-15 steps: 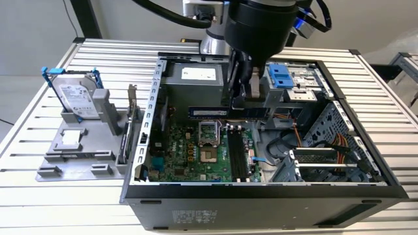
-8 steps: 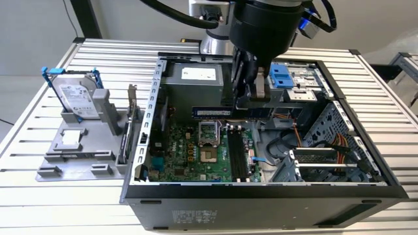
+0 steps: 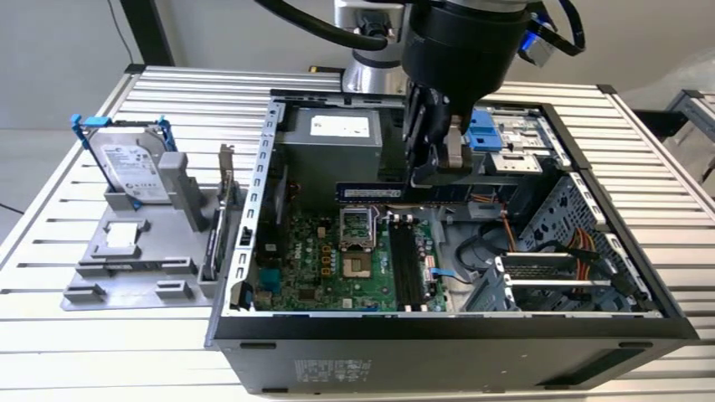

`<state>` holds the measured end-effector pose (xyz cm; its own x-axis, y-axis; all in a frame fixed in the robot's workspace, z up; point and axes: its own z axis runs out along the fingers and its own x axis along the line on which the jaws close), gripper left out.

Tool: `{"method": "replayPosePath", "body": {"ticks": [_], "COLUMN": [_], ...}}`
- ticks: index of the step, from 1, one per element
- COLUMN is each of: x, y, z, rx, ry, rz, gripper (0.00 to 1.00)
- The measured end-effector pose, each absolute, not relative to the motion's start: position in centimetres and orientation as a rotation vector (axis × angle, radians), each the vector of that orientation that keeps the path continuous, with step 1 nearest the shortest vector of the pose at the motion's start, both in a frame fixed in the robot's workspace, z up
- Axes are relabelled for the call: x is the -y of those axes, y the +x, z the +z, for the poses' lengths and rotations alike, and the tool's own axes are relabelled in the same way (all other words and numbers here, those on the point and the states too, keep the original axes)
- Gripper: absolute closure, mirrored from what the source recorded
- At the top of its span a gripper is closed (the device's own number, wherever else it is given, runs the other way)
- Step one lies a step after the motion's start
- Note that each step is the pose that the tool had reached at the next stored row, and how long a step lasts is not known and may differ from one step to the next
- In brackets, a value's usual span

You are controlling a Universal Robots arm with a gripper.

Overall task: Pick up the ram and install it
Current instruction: 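Pick up the ram and move it above insertion slot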

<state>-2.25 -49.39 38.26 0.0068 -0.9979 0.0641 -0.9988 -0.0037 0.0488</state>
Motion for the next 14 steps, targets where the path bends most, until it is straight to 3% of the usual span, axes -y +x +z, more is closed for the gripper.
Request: {"method": "replayPosePath", "body": {"ticks": [14], "x": [49.39], "y": [-1.35], "z": [38.26], "rx": [2.159], "ry": [2.170], "rz": [0.018], "gripper": [1.00]}}
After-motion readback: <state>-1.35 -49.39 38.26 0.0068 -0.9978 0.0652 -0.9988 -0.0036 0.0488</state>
